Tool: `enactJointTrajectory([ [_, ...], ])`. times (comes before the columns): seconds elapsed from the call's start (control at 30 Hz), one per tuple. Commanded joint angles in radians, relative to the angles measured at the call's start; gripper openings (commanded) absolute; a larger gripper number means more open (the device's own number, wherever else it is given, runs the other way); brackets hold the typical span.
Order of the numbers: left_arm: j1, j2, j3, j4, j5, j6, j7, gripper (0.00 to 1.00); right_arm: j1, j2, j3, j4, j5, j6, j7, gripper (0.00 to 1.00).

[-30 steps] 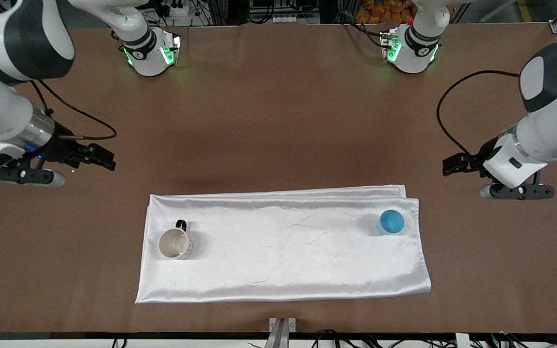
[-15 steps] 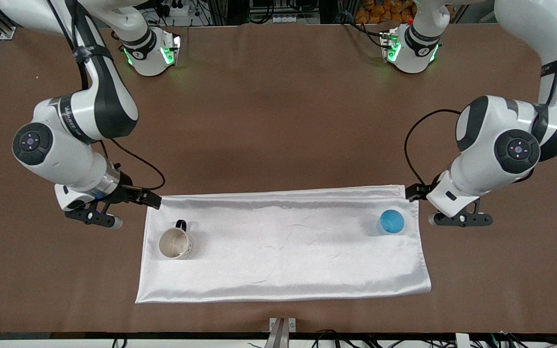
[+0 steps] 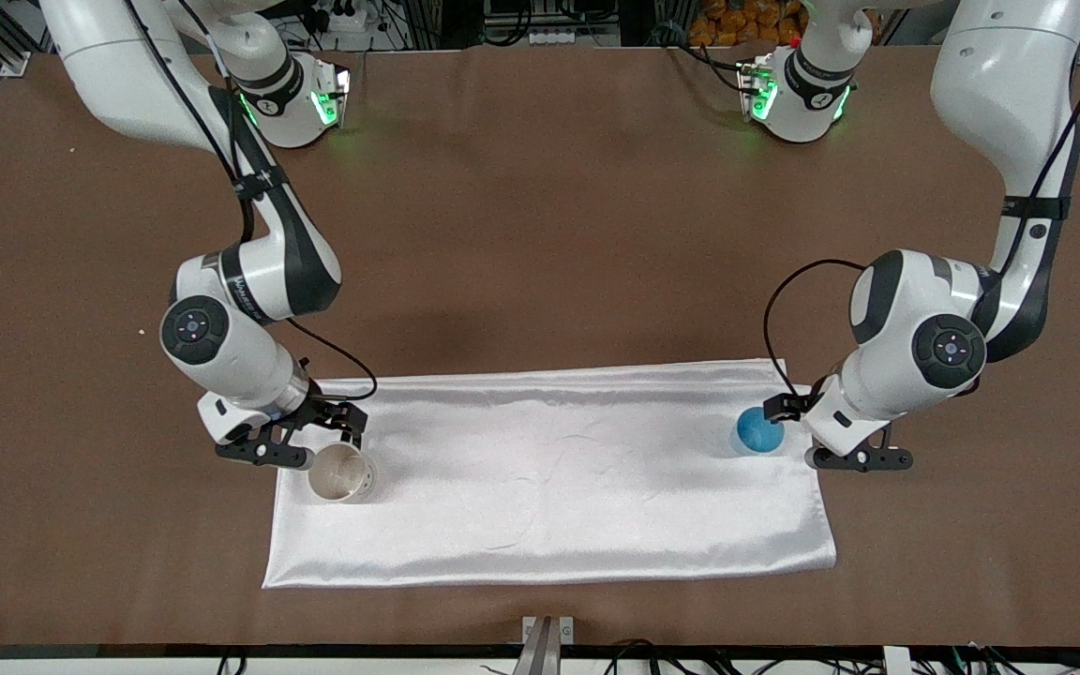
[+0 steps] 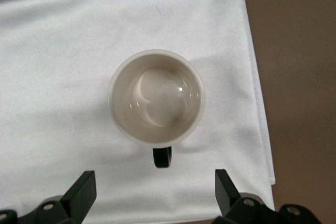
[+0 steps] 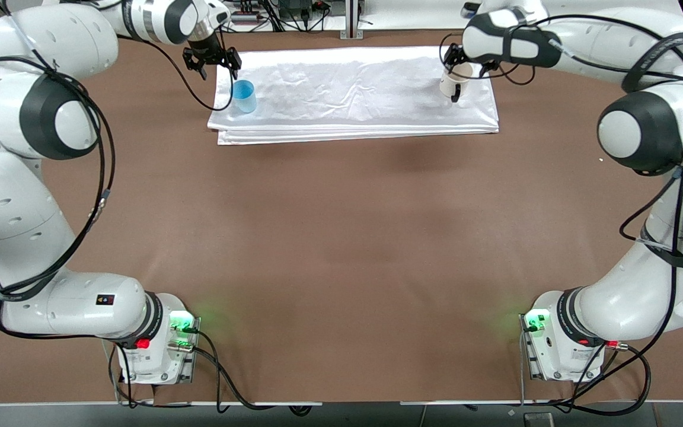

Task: Place blue cup into white mug on table

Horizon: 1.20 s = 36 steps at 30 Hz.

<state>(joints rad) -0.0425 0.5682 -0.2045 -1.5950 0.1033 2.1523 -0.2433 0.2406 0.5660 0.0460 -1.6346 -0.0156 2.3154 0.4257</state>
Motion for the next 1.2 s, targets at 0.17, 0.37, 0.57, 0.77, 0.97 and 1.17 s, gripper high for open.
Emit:
enactJointTrajectory([
  [0.17,0.001,0.078,-0.004,0.012,0.03,0.078,-0.042,1.0,0.002,0.057,-0.002,0.028,-0.024,0.025,0.018,1.0],
  [0.37,-0.008,0.088,-0.003,0.013,0.035,0.08,-0.079,0.99,0.002,0.094,-0.002,0.028,-0.024,0.079,0.018,1.0],
  [0.57,-0.008,0.104,-0.003,0.013,0.065,0.1,-0.082,0.74,0.011,0.123,-0.002,0.028,-0.024,0.12,0.018,1.0],
  [0.77,-0.008,0.105,-0.003,0.013,0.065,0.106,-0.09,0.32,0.014,0.14,-0.003,0.03,-0.026,0.131,0.016,1.0],
  [0.97,-0.008,0.11,-0.004,0.013,0.067,0.107,-0.093,0.0,0.012,0.157,-0.005,0.041,-0.032,0.145,0.016,1.0],
  [1.17,-0.008,0.108,-0.003,0.015,0.067,0.107,-0.091,0.0,0.008,0.187,-0.006,0.068,-0.034,0.159,0.015,1.0],
])
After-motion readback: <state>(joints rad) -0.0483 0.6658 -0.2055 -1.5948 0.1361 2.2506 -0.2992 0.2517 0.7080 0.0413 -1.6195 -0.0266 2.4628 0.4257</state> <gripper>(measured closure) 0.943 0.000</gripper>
